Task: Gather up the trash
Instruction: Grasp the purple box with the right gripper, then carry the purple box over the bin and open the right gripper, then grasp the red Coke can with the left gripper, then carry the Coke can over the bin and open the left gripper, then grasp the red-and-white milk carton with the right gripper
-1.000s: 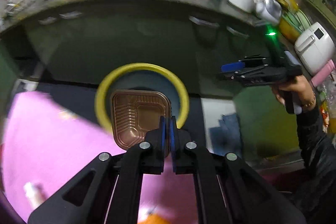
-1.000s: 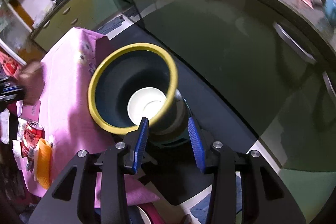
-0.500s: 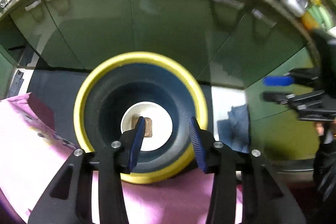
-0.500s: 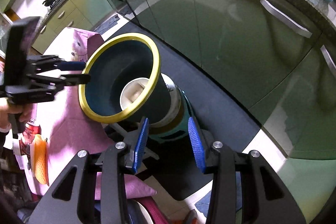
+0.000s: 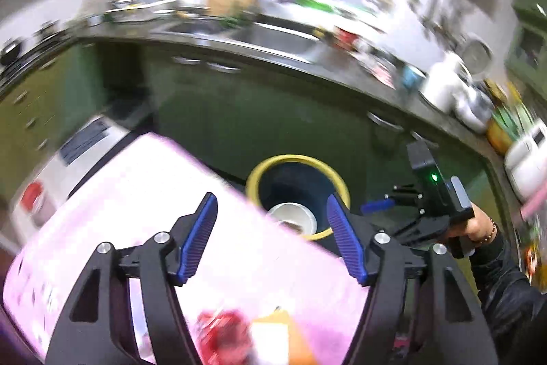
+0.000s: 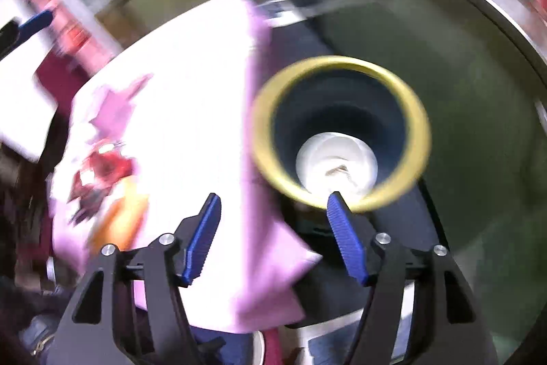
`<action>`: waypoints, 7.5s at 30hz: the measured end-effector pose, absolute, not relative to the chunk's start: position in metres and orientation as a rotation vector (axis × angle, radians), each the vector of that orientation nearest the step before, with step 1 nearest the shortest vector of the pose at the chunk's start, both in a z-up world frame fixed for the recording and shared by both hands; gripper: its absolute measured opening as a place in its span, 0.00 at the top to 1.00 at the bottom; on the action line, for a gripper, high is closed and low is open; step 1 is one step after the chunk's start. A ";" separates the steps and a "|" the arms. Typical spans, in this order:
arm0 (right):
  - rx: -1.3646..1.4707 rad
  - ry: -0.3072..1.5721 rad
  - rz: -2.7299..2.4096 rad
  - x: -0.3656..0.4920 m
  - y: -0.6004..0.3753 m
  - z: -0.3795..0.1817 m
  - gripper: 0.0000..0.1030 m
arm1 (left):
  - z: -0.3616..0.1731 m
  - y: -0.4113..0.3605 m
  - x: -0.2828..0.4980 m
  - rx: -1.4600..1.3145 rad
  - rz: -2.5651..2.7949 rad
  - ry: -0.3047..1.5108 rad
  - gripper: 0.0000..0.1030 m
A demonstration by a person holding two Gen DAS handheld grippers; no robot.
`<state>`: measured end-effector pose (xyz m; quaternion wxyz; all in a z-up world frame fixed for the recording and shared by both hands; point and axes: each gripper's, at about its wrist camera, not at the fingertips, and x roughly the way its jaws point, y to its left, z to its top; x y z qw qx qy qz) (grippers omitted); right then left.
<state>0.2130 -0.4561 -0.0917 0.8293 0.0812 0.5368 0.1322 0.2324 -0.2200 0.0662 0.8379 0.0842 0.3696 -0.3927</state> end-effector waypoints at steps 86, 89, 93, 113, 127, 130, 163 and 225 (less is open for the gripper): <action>0.167 1.429 -0.091 0.350 -0.525 -0.198 0.24 | -0.060 -0.187 0.220 0.334 -0.662 1.299 0.14; 0.169 1.400 -0.054 0.344 -0.521 -0.186 0.24 | -0.070 -0.194 0.225 0.367 -0.654 1.346 0.14; 0.181 1.385 0.006 0.333 -0.508 -0.174 0.24 | -0.086 -0.203 0.229 0.443 -0.621 1.404 0.14; 0.198 1.347 0.132 0.296 -0.479 -0.165 0.23 | -0.141 -0.205 0.239 0.543 -0.547 1.555 0.30; 0.207 1.345 0.154 0.292 -0.475 -0.169 0.22 | -0.150 -0.211 0.256 0.538 -0.548 1.552 0.34; 0.210 1.344 0.155 0.291 -0.476 -0.170 0.22 | -0.147 -0.213 0.262 0.531 -0.553 1.540 0.34; 0.315 1.122 -0.011 0.193 -0.566 -0.102 0.22 | -0.047 -0.369 0.264 0.581 -0.838 1.260 0.34; -0.497 1.036 0.969 0.211 -0.177 -0.090 0.20 | 0.010 0.010 0.103 -0.016 -0.303 0.791 0.09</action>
